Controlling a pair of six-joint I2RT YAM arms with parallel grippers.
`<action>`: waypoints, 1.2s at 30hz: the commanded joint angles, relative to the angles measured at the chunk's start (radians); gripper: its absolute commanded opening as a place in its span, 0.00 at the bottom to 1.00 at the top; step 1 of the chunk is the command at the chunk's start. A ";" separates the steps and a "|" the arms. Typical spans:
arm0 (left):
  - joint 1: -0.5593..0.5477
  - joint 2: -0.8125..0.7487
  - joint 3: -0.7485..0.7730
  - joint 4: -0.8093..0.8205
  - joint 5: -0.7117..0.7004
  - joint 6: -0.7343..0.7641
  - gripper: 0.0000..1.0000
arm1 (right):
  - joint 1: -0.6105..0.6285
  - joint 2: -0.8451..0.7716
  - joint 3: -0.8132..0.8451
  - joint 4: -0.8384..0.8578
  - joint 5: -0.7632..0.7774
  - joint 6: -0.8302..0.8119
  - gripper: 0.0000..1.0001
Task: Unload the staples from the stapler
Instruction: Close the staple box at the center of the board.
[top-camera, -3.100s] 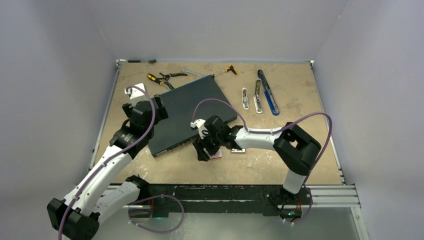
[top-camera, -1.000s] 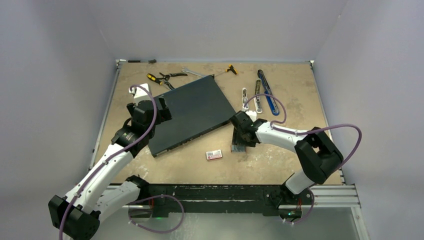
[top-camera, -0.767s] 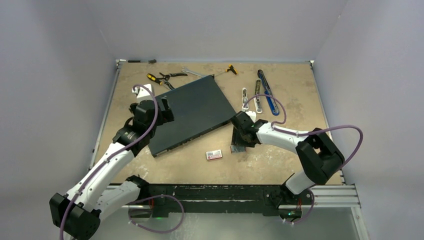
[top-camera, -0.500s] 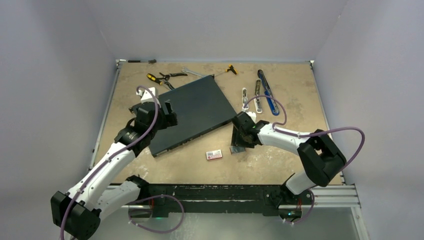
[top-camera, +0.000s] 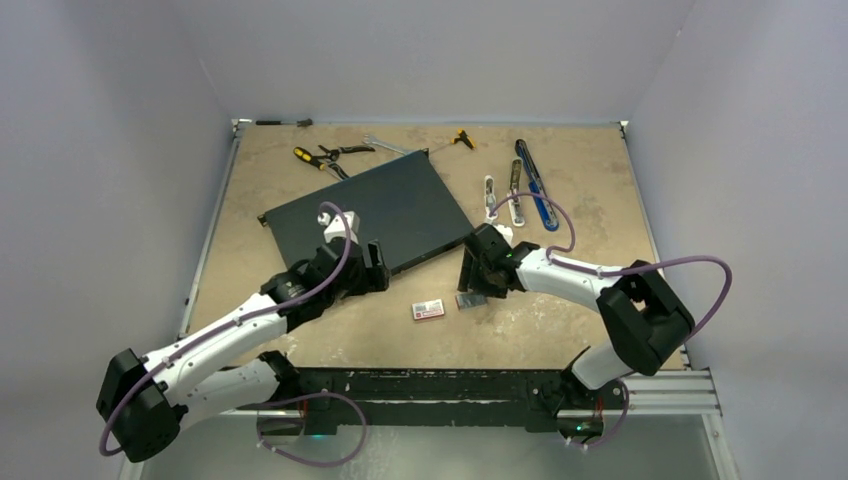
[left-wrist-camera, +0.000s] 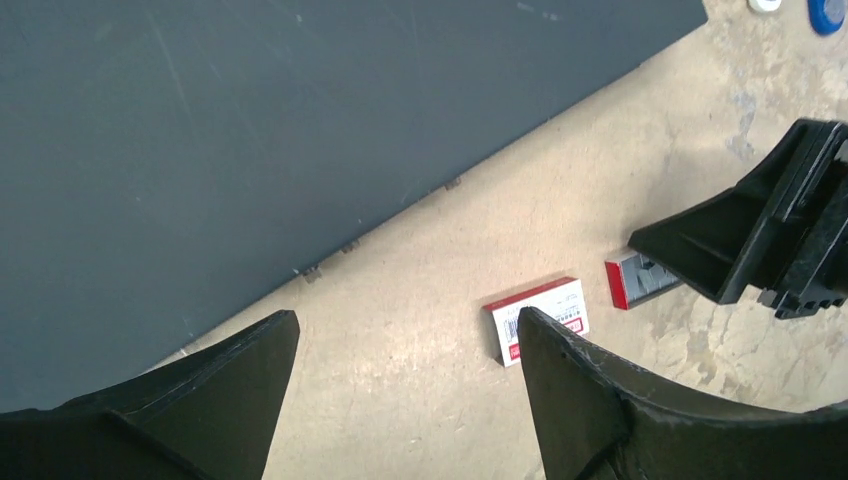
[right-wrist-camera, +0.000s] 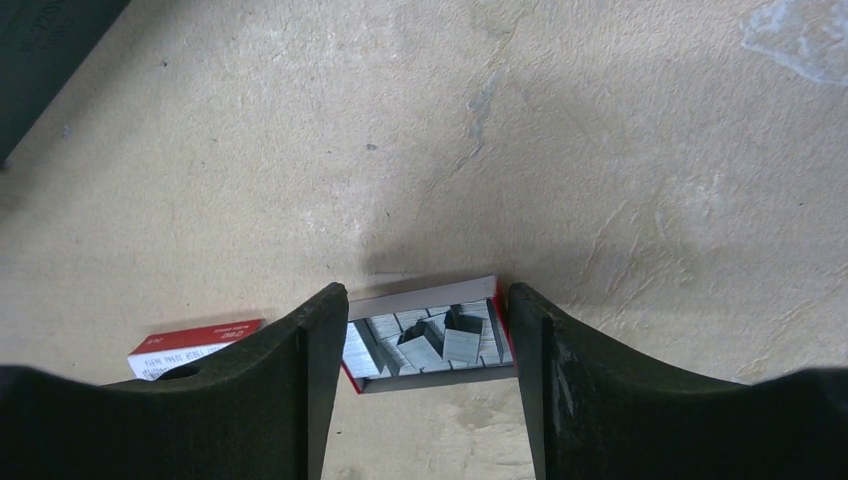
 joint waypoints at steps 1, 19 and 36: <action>-0.047 0.017 -0.042 0.095 0.023 -0.084 0.77 | 0.014 -0.008 -0.012 -0.011 -0.039 0.040 0.62; -0.182 0.120 -0.119 0.289 0.055 -0.140 0.71 | 0.084 0.042 0.027 0.007 -0.043 0.088 0.59; -0.194 0.262 -0.087 0.300 0.009 -0.140 0.77 | 0.083 -0.022 0.048 -0.102 0.016 0.090 0.71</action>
